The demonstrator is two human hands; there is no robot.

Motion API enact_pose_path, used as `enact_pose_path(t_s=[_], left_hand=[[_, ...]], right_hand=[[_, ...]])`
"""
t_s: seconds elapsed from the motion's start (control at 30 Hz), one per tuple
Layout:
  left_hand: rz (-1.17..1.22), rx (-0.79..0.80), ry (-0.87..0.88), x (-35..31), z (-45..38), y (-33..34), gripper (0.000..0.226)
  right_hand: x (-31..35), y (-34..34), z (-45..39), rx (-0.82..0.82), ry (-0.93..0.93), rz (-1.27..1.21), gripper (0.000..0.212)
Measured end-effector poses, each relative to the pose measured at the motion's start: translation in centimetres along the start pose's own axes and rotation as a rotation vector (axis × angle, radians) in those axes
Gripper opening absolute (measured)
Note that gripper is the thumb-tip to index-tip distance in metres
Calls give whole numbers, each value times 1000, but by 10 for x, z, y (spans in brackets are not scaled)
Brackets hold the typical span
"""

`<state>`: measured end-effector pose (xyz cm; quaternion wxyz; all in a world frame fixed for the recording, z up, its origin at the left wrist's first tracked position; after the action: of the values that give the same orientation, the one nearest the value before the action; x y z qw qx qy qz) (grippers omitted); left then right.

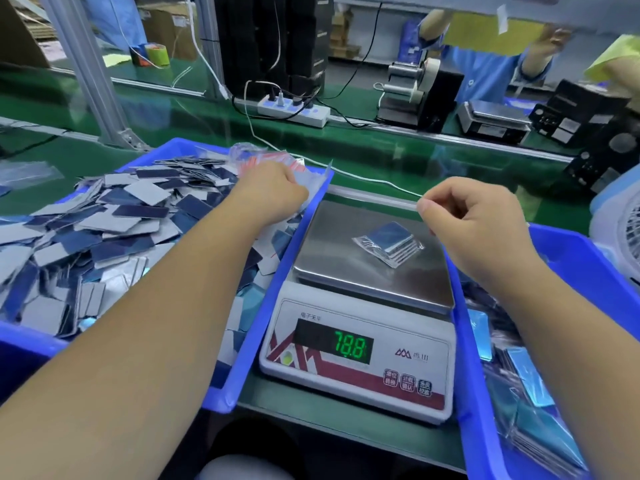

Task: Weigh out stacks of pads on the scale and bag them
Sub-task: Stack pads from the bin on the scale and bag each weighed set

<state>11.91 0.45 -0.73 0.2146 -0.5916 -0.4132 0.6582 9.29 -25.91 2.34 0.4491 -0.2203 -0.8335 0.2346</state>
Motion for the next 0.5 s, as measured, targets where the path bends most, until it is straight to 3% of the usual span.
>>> enact_pose_path(t_s=[0.17,0.27,0.4,0.5], left_hand=[[-71,9,-10,0,2,-2,24],[-141,11,-11,0,2,-4,24],[-259,42,-6,0,3,-4,22],[-316,103,-6,-2,6,0,19]], right_hand=[[1,3,2,45,4,11,21],[2,8,2,164,-15,57,22],[5,23,11,497,-109,158,62],[8,27,16,606,-127,166,71]])
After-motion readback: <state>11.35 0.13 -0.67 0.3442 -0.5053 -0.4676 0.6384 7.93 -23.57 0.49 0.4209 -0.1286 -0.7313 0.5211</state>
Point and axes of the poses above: each hand's wrist, its own z-axis away from the middle knuckle, its own y-axis out of the palm, x = y × z, the point moved 4 cm from there along -z, towards the middle knuckle, and after that the axes turned 4 degrees about -z, right-handed, at the moved point
